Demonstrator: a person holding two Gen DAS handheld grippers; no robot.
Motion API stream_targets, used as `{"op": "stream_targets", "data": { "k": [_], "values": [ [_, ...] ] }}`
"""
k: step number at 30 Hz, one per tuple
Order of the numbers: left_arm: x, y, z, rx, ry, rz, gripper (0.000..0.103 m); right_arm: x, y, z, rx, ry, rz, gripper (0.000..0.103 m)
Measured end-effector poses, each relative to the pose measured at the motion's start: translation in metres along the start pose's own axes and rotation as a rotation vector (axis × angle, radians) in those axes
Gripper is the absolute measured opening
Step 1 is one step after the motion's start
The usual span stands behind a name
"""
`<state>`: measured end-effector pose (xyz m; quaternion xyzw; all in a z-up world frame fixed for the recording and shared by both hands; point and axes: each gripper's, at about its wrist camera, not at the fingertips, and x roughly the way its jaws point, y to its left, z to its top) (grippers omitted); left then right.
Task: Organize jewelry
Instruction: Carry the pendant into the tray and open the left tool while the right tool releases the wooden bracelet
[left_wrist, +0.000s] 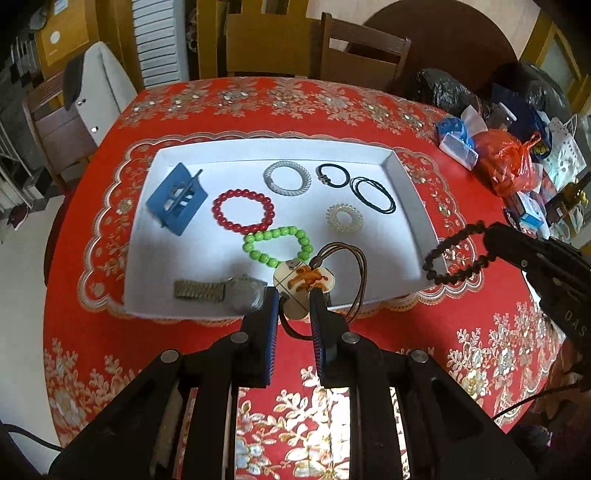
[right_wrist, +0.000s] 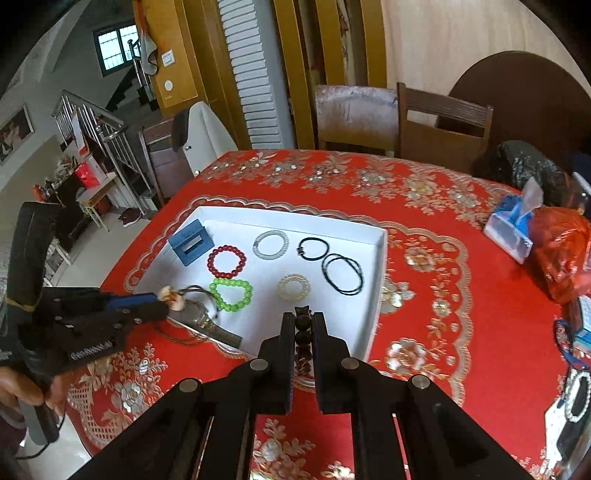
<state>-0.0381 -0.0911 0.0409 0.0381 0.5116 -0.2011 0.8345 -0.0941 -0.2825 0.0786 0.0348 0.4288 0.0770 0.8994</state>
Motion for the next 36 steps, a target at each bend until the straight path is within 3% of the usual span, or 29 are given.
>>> {"op": "stream_targets", "data": {
  "k": [12, 23, 36],
  "values": [
    [0.037, -0.006, 0.017, 0.023, 0.067, -0.020, 0.015, 0.052, 0.003, 0.006, 0.030, 0.091, 0.048, 0.008],
    [0.064, -0.007, 0.028, 0.030, 0.125, -0.058, 0.015, 0.101, -0.042, 0.010, 0.122, 0.180, -0.041, 0.008],
    [0.097, -0.013, 0.036, 0.035, 0.184, -0.033, 0.015, 0.129, -0.046, 0.014, 0.061, 0.207, -0.129, 0.008]
  ]
}}
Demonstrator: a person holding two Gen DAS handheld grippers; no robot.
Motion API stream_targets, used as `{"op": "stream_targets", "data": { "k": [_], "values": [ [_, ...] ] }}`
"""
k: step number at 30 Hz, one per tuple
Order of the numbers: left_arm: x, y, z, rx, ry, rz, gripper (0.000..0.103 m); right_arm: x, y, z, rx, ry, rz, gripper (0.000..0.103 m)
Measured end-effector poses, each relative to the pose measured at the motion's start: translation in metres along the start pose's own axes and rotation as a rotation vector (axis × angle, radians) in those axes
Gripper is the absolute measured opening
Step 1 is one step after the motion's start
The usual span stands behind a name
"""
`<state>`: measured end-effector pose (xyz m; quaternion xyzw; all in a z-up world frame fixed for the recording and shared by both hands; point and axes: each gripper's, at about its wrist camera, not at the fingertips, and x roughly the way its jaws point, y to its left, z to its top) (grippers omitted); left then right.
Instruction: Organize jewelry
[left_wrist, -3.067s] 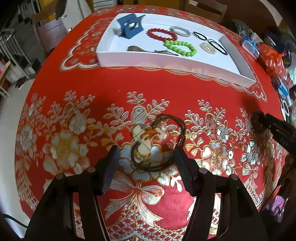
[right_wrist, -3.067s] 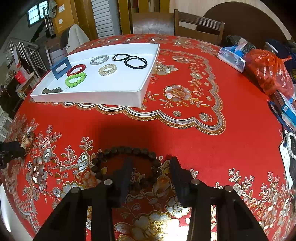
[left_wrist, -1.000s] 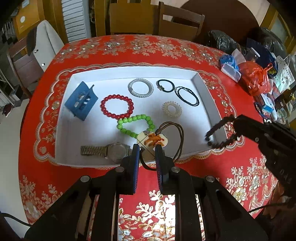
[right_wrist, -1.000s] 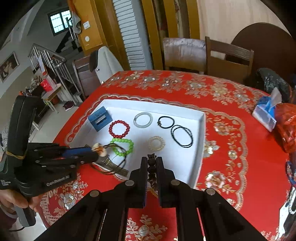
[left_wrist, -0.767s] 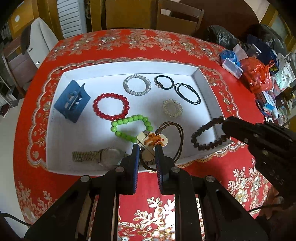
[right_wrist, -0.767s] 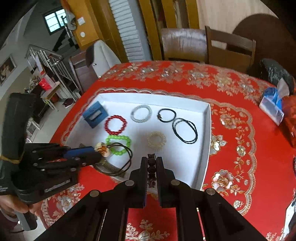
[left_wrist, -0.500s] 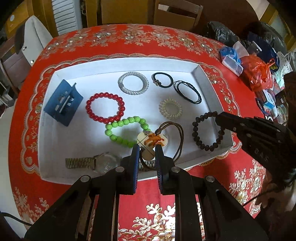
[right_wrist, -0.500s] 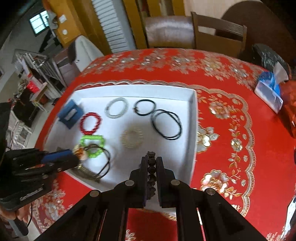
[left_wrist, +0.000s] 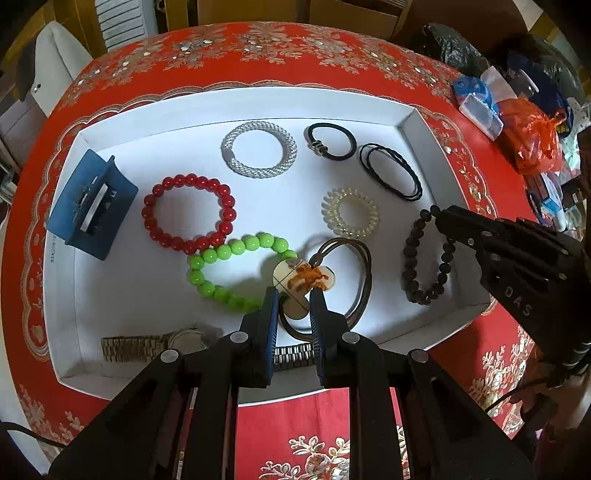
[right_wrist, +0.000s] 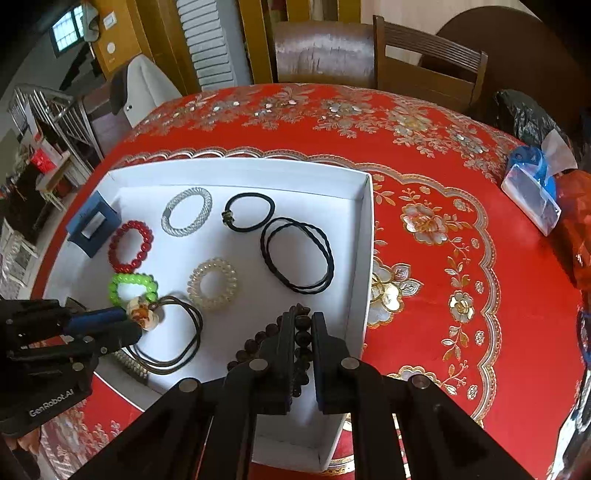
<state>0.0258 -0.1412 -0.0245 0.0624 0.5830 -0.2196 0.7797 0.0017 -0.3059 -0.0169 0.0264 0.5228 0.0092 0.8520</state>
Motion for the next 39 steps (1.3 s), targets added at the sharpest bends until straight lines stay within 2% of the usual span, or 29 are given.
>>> {"op": "stream_targets", "data": {
  "k": [4, 10, 12, 14, 16, 17, 18, 25, 29, 30, 39],
  "values": [
    [0.001, -0.004, 0.001, 0.014, 0.007, 0.021, 0.016, 0.007, 0.000, -0.003, -0.013, 0.019, -0.024, 0.009],
    [0.003, -0.003, 0.003, -0.008, 0.009, 0.027, 0.019, 0.001, -0.004, -0.007, 0.032, 0.002, 0.025, 0.031],
    [0.002, 0.000, 0.002, -0.031, 0.008, 0.016, 0.027, -0.008, -0.003, -0.008, 0.039, -0.022, 0.030, 0.035],
    [-0.002, 0.002, 0.000, -0.053, -0.006, 0.007, 0.045, -0.017, -0.003, -0.010, 0.056, -0.045, 0.044, 0.035],
    [-0.009, 0.005, -0.004, -0.072, -0.033, 0.008, 0.054, -0.027, -0.004, -0.012, 0.077, -0.066, 0.050, 0.036],
    [-0.013, 0.006, -0.006, -0.078, -0.044, 0.017, 0.056, -0.031, -0.005, -0.014, 0.088, -0.076, 0.055, 0.040],
    [-0.016, 0.007, -0.008, -0.082, -0.050, 0.028, 0.056, -0.036, -0.006, -0.015, 0.100, -0.085, 0.061, 0.044],
    [-0.043, 0.017, -0.026, -0.109, -0.095, 0.127, 0.056, -0.059, -0.001, -0.032, 0.176, -0.121, 0.077, 0.047],
    [-0.059, 0.023, -0.041, -0.121, -0.123, 0.167, 0.056, -0.069, 0.012, -0.042, 0.160, -0.134, 0.075, 0.064],
    [-0.065, 0.025, -0.046, -0.132, -0.133, 0.173, 0.056, -0.072, 0.016, -0.044, 0.151, -0.142, 0.072, 0.066],
    [-0.115, 0.024, -0.078, -0.186, -0.243, 0.232, 0.056, -0.114, 0.048, -0.060, 0.087, -0.205, 0.074, 0.068]
  ]
}}
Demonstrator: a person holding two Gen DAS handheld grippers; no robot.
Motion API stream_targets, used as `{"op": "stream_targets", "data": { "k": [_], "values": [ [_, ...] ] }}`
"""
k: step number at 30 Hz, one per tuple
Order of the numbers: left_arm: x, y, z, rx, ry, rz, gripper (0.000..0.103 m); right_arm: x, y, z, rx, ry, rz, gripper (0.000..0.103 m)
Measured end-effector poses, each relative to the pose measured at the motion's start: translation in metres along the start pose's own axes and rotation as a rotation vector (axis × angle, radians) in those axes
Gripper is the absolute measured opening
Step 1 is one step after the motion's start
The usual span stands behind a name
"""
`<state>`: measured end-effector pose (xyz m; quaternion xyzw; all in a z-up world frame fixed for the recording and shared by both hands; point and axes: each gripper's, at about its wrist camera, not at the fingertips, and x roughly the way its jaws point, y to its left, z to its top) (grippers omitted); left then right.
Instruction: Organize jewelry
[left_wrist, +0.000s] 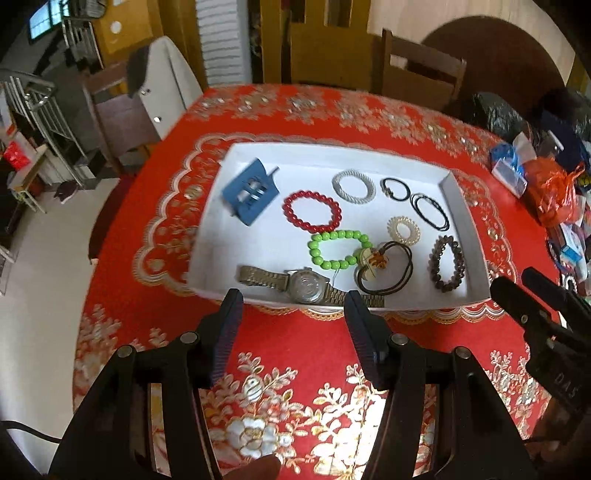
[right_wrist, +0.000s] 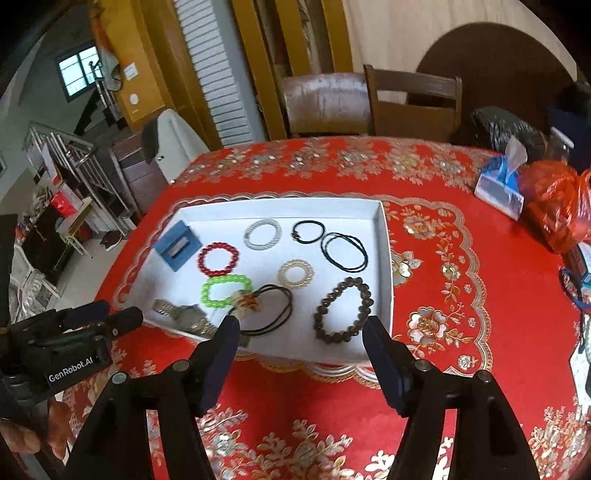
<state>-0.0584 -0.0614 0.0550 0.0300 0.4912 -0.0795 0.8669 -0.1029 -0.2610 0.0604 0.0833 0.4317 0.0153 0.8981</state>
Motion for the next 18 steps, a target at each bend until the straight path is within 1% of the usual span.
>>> {"op": "stream_targets", "data": {
  "k": [3, 5, 11, 14, 18],
  "values": [
    [-0.017, 0.001, -0.007, -0.005, -0.032, 0.007, 0.056, -0.015, 0.009, -0.004, -0.013, -0.021, -0.003, 0.074],
    [-0.027, 0.002, -0.011, -0.005, -0.051, 0.011, 0.056, -0.024, 0.014, -0.007, -0.022, -0.034, -0.004, 0.075],
    [-0.048, 0.005, -0.020, -0.012, -0.090, 0.015, 0.056, -0.043, 0.027, -0.015, -0.040, -0.051, -0.005, 0.075],
    [-0.058, 0.007, -0.022, -0.016, -0.118, 0.027, 0.056, -0.047, 0.031, -0.019, -0.048, -0.051, -0.002, 0.076],
    [-0.065, 0.009, -0.024, -0.020, -0.131, 0.024, 0.056, -0.051, 0.034, -0.022, -0.057, -0.050, 0.002, 0.076]
  ]
}}
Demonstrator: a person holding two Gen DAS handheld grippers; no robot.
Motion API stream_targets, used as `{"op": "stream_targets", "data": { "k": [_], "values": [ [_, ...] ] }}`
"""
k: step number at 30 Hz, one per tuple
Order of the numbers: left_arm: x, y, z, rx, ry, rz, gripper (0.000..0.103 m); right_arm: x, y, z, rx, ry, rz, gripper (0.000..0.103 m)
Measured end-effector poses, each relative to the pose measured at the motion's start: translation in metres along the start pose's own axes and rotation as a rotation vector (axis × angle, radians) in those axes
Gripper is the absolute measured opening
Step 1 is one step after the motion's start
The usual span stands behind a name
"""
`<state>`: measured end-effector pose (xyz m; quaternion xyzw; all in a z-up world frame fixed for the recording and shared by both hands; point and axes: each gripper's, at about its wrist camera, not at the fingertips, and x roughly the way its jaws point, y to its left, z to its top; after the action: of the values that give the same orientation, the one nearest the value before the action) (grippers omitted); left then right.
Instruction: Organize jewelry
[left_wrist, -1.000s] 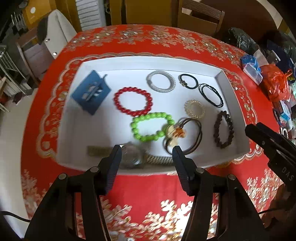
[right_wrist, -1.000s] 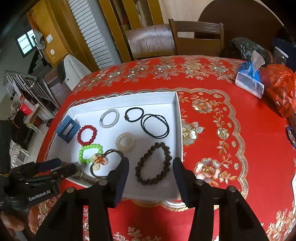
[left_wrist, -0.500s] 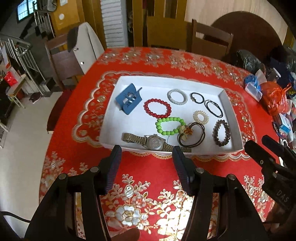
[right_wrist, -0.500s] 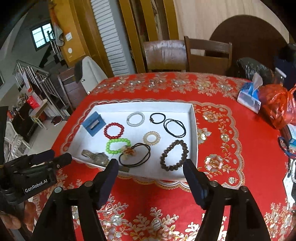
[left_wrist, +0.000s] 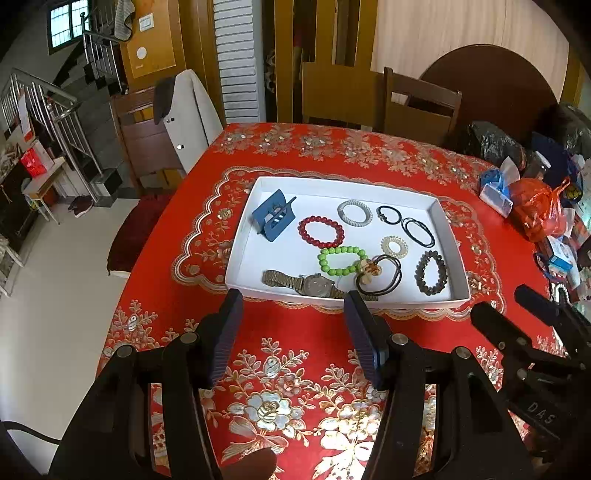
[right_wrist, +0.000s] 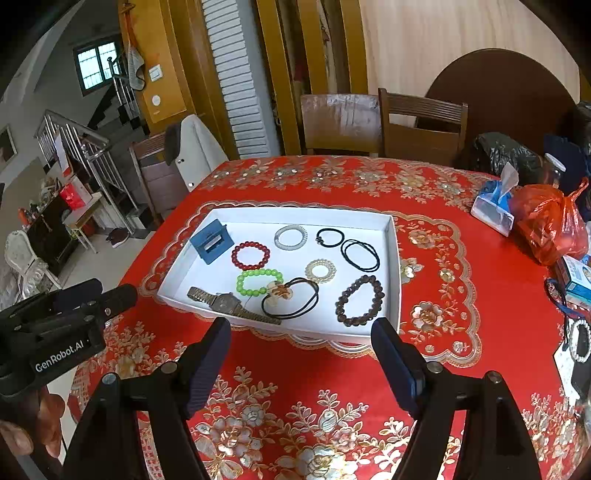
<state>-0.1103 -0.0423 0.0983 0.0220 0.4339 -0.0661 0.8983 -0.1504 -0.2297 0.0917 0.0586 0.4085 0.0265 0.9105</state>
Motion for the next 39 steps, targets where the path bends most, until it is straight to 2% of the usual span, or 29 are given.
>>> {"op": "stream_targets", "data": {
  "k": [22, 39],
  "values": [
    [-0.003, 0.001, 0.002, 0.019, -0.007, 0.021, 0.056, -0.003, 0.003, -0.001, -0.001, -0.006, 0.008, 0.077],
    [0.018, -0.002, 0.003, 0.017, 0.048, 0.008, 0.056, 0.013, 0.000, -0.002, 0.009, 0.018, 0.017, 0.077]
  ]
}}
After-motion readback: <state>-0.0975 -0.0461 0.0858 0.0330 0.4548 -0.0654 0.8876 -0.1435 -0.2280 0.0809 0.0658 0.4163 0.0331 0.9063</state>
